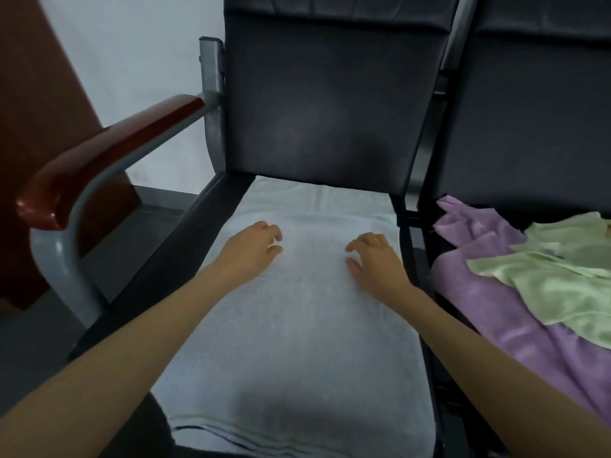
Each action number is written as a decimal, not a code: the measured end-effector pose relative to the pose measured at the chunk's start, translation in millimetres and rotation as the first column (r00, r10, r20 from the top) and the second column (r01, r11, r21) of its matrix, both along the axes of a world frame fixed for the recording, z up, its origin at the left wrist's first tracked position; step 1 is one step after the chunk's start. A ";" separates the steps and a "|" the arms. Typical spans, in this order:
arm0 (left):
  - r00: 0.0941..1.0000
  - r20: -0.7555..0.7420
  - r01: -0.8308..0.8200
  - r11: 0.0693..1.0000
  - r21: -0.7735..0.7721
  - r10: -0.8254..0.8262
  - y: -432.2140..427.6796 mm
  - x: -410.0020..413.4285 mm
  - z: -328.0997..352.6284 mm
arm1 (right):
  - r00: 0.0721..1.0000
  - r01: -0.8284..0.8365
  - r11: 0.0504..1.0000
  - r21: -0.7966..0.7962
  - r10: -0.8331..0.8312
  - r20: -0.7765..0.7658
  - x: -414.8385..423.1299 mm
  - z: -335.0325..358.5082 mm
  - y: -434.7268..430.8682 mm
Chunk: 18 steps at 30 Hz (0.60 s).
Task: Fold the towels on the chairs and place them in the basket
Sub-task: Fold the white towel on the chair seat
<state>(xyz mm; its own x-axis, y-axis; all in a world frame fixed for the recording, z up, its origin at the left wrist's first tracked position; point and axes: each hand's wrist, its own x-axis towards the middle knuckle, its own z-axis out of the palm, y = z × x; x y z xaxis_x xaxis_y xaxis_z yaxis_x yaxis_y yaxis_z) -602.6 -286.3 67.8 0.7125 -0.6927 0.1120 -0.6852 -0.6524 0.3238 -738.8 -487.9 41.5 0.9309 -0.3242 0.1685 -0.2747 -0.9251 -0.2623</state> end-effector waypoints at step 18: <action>0.987 0.094 -0.119 0.988 -0.097 0.128 0.2 -10.5 10.5 | 1.000 0.003 0.999 -0.042 -0.002 0.017 0.4 19.0 10.0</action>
